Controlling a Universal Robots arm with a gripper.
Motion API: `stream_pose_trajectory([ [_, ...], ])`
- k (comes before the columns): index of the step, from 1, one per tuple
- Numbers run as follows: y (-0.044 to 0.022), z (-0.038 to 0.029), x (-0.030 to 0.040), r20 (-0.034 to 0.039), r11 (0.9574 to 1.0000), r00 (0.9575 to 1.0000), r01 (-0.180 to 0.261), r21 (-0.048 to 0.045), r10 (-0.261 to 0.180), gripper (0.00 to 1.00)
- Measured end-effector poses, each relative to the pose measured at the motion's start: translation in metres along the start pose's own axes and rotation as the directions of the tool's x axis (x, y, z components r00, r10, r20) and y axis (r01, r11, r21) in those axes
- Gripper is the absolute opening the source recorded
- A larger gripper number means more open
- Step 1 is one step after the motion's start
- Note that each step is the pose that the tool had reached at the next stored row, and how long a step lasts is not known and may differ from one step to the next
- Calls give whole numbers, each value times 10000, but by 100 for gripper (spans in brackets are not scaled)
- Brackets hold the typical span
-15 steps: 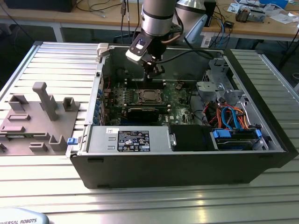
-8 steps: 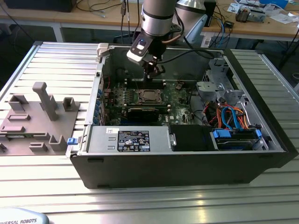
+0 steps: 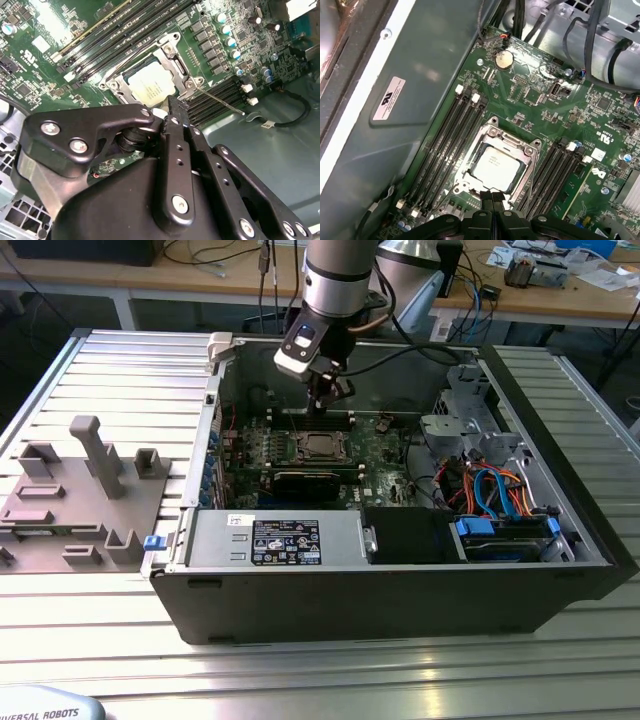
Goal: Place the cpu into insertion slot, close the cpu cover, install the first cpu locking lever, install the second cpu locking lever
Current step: 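Install the first cpu locking lever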
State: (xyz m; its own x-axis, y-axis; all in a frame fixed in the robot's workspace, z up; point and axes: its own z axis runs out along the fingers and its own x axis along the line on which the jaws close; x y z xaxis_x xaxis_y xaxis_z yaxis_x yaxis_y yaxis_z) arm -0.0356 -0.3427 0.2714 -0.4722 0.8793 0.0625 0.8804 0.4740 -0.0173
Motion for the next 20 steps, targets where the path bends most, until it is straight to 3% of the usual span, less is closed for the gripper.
stream_pose_trajectory([
  [8,0,0,0,7,9991,9991,426,27,-426,11],
  [20,0,0,0,16,9934,9934,1149,73,-1149,11],
])
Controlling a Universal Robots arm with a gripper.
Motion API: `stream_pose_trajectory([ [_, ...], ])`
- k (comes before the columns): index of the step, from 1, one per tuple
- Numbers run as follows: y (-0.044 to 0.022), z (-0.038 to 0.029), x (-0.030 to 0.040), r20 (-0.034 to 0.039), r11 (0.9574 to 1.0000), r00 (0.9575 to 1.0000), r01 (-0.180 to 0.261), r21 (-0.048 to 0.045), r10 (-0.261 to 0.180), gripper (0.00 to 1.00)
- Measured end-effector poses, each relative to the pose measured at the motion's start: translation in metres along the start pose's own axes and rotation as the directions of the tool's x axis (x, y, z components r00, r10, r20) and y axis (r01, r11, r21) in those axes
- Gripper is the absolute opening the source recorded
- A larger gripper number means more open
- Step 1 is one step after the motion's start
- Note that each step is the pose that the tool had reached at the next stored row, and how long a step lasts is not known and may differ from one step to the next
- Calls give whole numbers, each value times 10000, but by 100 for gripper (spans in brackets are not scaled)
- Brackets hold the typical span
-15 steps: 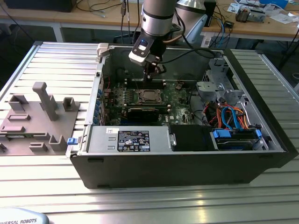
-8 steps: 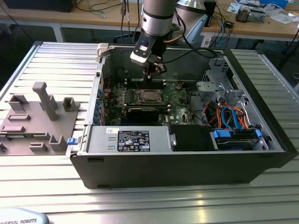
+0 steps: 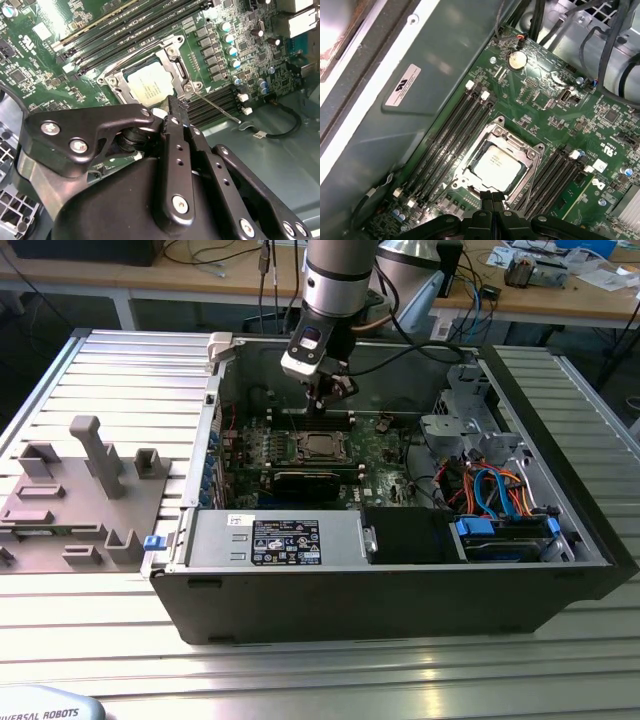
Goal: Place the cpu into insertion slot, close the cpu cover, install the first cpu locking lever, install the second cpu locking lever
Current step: 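Install the first cpu locking lever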
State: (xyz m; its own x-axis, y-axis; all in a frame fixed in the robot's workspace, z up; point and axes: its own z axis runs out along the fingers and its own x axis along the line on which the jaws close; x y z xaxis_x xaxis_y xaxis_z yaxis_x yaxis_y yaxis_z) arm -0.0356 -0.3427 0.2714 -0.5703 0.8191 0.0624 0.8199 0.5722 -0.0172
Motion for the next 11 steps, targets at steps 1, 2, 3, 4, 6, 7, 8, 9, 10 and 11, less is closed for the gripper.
stream_pose_trajectory([
  [1,0,0,0,1,10000,10000,46,3,-46,11],
  [2,0,0,0,2,9999,9999,121,8,-121,11],
  [3,0,0,0,4,9998,9998,204,13,-204,11],
  [4,0,0,0,3,9997,9997,247,15,-247,11],
  [6,0,0,0,5,9994,9994,349,22,-349,11],
  [7,0,0,0,6,9992,9992,393,25,-393,11],
  [8,0,0,0,7,9989,9989,465,30,-465,11],
  [9,0,0,0,8,9986,9986,523,33,-523,11],
  [10,0,0,0,8,9984,9984,566,36,-566,11],
  [11,0,0,0,9,9980,9980,631,40,-631,11],
])
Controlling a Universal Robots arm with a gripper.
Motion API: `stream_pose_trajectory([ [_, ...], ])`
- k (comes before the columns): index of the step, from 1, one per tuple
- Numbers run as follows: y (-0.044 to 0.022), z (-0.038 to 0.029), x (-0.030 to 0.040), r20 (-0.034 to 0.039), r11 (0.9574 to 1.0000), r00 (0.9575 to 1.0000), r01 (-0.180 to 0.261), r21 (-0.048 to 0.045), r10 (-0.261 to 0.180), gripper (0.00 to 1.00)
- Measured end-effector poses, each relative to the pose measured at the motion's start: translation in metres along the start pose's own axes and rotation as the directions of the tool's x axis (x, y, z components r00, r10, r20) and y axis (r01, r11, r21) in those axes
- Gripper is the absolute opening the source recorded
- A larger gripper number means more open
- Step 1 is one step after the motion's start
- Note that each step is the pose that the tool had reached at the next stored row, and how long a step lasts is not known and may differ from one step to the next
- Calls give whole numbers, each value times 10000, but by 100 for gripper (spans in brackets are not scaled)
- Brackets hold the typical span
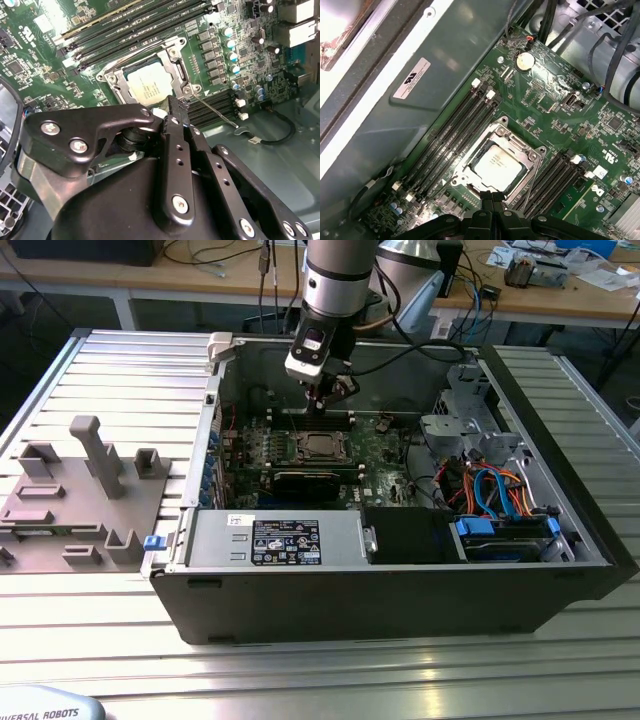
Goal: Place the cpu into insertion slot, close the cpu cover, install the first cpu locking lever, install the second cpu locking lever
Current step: 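Install the first cpu locking lever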
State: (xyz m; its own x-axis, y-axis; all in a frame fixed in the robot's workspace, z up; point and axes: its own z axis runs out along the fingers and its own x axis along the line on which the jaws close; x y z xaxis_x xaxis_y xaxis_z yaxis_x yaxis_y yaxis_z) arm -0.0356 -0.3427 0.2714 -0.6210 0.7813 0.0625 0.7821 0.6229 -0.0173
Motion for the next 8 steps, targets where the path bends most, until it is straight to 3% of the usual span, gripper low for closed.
stream_pose_trajectory([
  [8,0,0,0,7,9990,9990,439,27,-439,11],
])
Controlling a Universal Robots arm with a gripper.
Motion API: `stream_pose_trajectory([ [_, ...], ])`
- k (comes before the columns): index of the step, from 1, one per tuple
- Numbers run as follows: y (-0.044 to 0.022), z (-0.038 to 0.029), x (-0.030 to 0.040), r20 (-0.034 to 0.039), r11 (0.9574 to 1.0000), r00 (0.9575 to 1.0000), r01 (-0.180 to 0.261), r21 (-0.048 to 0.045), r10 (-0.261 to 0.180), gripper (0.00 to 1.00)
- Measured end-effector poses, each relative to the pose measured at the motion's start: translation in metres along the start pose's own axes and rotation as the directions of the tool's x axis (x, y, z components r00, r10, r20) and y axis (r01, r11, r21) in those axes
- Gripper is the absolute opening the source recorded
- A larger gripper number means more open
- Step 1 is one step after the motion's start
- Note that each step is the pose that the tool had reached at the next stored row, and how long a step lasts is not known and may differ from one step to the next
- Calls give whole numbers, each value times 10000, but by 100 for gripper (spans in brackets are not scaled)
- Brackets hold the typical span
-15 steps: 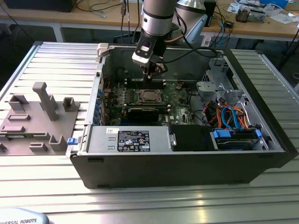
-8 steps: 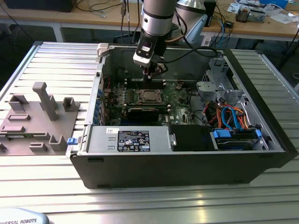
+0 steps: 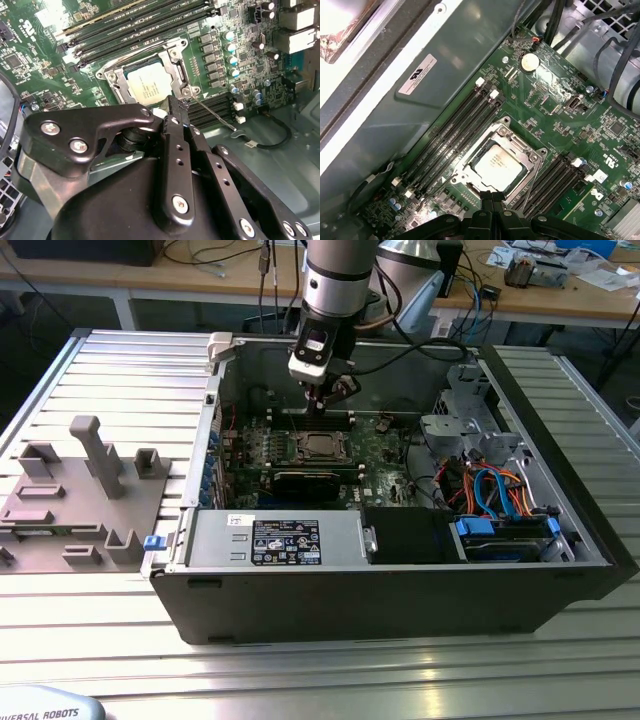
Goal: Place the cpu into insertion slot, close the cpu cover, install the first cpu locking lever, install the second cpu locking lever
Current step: 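Install the first cpu locking lever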
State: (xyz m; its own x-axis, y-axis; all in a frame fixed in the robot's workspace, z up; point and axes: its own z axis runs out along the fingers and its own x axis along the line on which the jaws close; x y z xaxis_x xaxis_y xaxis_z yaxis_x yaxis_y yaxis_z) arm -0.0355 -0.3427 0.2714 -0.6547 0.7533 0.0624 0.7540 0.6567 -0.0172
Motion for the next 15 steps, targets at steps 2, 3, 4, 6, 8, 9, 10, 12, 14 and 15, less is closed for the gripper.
stream_pose_trajectory([
  [2,0,0,0,1,10000,10000,87,6,-87,11],
  [3,0,0,0,2,9999,9999,150,10,-150,11],
  [4,0,0,0,3,9998,9998,187,13,-187,11],
  [6,0,0,0,9,9982,9982,599,39,-599,11],
  [8,0,0,0,14,9955,9955,945,61,-945,11],
  [9,0,0,0,14,9951,9952,982,63,-982,11],
  [10,0,0,0,14,9946,9947,1031,66,-1031,11],
  [12,0,0,0,15,9938,9939,1107,70,-1107,11],
  [14,0,0,0,16,9928,9928,1196,77,-1196,11],
  [15,0,0,0,16,9923,9924,1233,79,-1233,11],
])
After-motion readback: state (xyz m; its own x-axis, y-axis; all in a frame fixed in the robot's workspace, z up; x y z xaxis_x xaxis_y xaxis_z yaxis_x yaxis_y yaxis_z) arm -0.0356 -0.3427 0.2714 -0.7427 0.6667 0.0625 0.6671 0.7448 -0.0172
